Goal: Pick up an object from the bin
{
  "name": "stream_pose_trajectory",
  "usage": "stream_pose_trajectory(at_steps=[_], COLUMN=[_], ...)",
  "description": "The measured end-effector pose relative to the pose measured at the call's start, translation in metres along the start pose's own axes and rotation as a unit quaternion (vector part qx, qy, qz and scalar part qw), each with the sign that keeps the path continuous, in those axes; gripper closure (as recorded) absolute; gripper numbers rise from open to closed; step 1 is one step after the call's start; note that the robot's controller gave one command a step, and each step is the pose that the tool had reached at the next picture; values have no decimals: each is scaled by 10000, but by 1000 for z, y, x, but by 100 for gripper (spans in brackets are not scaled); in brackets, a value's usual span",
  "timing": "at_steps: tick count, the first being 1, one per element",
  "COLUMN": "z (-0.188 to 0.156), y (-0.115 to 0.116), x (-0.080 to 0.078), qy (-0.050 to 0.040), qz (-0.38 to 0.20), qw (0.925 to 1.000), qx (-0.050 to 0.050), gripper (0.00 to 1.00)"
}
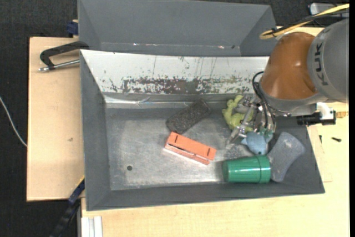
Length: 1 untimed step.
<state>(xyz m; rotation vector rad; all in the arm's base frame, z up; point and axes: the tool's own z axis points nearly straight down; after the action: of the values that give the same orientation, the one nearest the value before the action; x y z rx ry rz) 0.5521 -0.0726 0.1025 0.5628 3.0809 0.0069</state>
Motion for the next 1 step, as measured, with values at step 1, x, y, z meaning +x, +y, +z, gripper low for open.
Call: stream_pose_trajectory(at_steps=[1], z=[18], y=[4], x=[-5], qy=[4], qz=[86], qw=[10000], qx=[23], gripper=[0])
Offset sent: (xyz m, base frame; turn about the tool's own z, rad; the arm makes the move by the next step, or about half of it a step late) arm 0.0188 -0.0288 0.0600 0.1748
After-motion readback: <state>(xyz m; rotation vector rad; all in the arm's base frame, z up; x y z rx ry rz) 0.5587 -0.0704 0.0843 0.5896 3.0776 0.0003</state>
